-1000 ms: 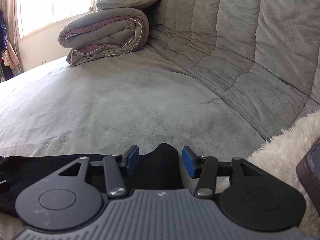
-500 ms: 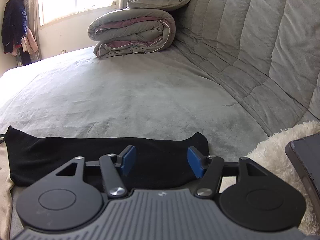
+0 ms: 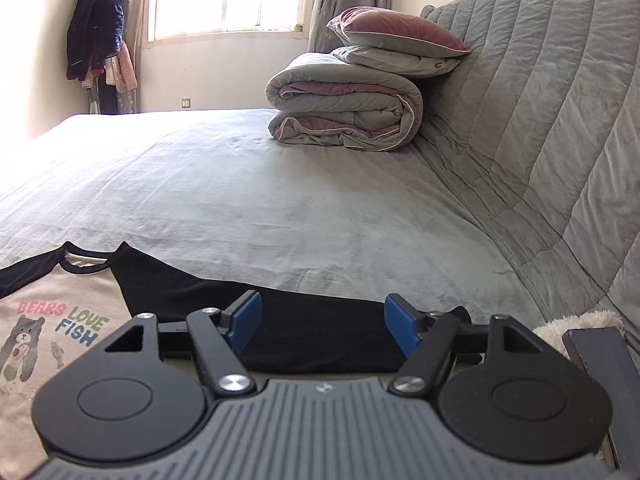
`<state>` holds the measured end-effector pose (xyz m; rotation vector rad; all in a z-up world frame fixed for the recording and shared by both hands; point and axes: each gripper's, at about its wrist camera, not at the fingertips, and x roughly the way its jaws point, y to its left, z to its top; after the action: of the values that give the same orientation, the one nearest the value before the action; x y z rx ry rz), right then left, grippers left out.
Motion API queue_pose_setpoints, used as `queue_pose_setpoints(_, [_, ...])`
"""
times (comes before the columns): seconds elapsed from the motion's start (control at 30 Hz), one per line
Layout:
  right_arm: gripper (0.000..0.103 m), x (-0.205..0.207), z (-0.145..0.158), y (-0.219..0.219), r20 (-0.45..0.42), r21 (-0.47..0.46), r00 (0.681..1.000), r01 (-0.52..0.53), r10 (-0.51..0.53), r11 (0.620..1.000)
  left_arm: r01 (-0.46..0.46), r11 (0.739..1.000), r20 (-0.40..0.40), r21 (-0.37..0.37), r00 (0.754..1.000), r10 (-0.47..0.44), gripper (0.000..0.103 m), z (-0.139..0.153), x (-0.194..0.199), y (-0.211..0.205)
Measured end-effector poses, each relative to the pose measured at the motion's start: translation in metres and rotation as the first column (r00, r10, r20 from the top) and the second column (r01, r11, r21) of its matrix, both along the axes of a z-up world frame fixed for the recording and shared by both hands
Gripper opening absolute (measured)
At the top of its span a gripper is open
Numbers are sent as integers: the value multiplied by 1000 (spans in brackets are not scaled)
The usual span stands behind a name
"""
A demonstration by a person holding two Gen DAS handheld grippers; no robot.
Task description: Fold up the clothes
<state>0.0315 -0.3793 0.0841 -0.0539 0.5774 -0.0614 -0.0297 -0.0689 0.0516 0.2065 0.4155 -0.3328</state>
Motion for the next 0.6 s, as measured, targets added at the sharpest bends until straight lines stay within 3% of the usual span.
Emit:
queue_pose_setpoints(0.3, [77,-9,6,77,-32,47,998,-47,48,998,6,997,57,73,998,-10,97,1,-14,40])
queue_pose_setpoints(0.6, [81,7,0,155,-46,139,993,-104,111,985,-60,983,115,171,993,40,102,-4,-5,82])
